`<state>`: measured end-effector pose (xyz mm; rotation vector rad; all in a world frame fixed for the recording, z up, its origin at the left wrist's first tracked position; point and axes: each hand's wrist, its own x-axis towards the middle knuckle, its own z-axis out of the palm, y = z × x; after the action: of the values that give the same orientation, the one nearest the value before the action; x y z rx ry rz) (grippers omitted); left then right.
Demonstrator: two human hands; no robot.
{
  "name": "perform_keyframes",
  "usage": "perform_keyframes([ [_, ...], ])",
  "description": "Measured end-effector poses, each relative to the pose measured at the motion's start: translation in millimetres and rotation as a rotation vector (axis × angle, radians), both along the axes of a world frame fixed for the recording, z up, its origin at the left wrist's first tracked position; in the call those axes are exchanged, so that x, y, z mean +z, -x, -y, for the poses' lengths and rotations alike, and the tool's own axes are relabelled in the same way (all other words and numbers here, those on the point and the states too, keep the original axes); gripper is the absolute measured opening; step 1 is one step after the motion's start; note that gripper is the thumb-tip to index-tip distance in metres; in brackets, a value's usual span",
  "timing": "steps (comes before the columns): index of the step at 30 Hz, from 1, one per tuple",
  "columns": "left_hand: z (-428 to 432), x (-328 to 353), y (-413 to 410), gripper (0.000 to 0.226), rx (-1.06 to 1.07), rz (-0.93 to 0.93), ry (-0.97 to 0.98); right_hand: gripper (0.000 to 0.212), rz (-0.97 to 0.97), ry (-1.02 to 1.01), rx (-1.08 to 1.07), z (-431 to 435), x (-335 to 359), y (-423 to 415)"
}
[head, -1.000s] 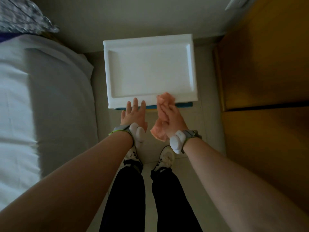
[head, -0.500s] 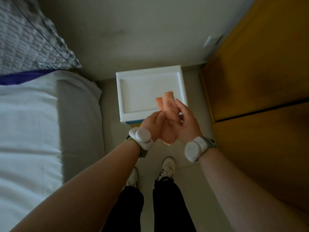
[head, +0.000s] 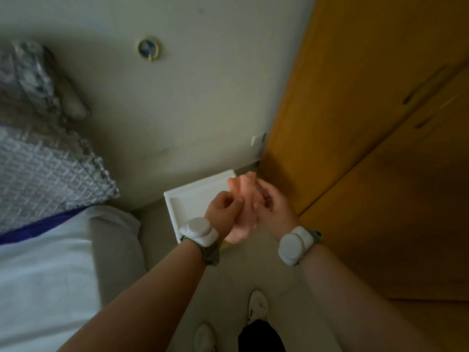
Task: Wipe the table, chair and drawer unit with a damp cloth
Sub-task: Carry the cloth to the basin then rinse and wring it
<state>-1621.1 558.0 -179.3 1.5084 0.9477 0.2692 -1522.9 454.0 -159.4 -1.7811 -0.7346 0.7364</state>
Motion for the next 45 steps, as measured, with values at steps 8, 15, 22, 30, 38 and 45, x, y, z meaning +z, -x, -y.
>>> perform_keyframes([
  [8, 31, 54, -6, 0.014, -0.218, 0.094, -0.167, 0.022, 0.199, 0.062, -0.263, 74, 53, -4],
  [15, 84, 82, -34, 0.031, -0.437, 0.104, -0.33, 0.008, 0.27, 0.135, -0.474, 160, 92, -10],
  [22, 217, 110, -64, 0.033, -0.862, 0.073, -0.401, 0.013, 0.301, 0.095, -0.586, 305, 144, 5],
  [30, 372, 124, -83, 0.017, -0.951, 0.107, -0.689, 0.018, 0.318, 0.161, -0.795, 475, 149, 32],
  [38, 480, 143, -88, 0.023, -1.206, 0.367, -0.5, 0.024, 0.238, 0.346, -0.78, 577, 148, 66],
  [45, 548, 136, -105, 0.011, -1.612, 0.331, -0.561, 0.02, 0.22, 0.29, -1.207, 634, 158, 92],
])
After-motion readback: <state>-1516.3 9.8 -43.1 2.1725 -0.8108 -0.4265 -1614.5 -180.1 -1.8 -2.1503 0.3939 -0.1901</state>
